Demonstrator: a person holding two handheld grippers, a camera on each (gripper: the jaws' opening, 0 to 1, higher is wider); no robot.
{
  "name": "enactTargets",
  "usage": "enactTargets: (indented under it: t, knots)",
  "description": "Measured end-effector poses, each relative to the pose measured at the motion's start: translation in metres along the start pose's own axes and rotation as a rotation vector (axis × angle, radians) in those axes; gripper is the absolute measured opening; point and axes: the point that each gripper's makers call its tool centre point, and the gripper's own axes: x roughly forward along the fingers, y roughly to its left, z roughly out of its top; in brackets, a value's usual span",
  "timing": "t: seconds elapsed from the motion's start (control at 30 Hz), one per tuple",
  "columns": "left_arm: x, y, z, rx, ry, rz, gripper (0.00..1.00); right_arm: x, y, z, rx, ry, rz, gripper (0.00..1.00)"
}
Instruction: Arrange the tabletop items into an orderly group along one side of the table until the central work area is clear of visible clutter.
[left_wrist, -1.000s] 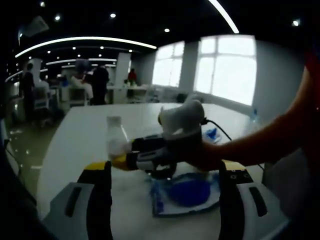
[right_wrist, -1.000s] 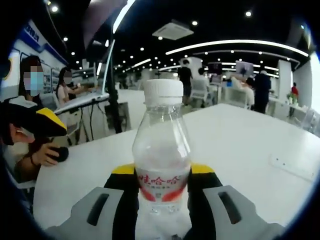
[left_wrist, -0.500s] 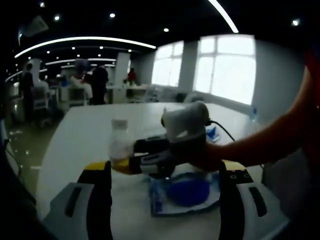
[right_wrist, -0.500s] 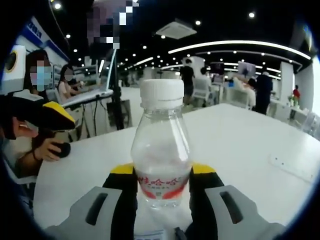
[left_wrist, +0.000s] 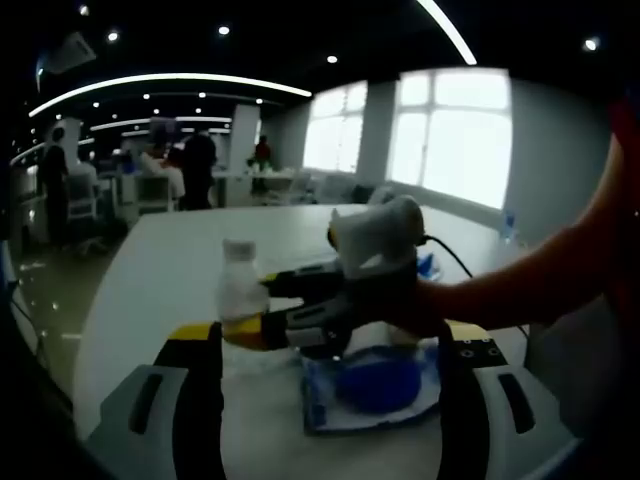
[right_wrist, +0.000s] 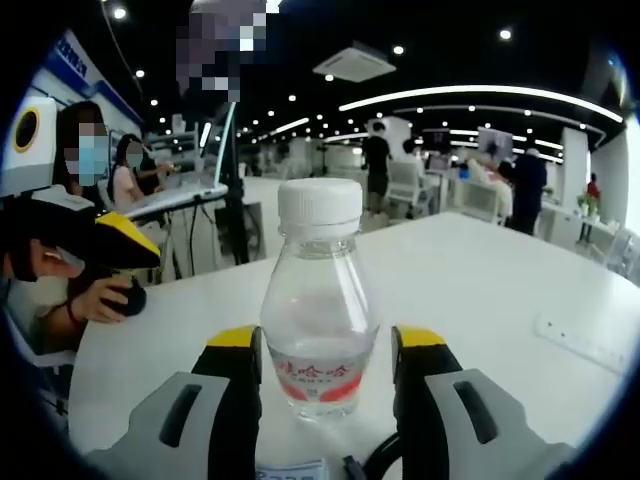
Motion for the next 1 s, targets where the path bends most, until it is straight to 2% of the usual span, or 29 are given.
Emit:
enactTargets:
  t: [0.1, 0.23, 0.33, 0.43, 0.73, 1.0]
  knots:
    - [0.0, 0.0, 0.0, -0.001, -0.001, 0.001, 0.86, -0.005, -0.001, 0.002, 0.002, -0.007, -0.002, 0.62]
    - [0.0, -0.001, 0.001, 0.0, -0.003, 0.001, 0.87, -0.011, -0.005, 0.006, 0.025, -0.019, -0.012, 0.84]
    - [0.0, -0.004, 0.001, 0.004, 0.0, -0.003, 0.87, -0.02, -0.01, 0.007, 0.014, -0.015, -0.016, 0.88]
    - [0.001, -0.008, 0.001, 0.008, 0.002, -0.011, 0.87, -0.029, -0.019, 0.012, 0.019, -0.03, -0.034, 0.98]
    - [0.003, -0.02, 0.005, 0.029, 0.012, -0.027, 0.88, -0.065, -0.037, 0.032, -0.036, -0.063, -0.055, 0.99]
    - [0.007, -0.035, 0.003, 0.05, 0.031, -0.048, 0.88, -0.111, -0.062, 0.051, -0.05, -0.108, -0.102, 0.99]
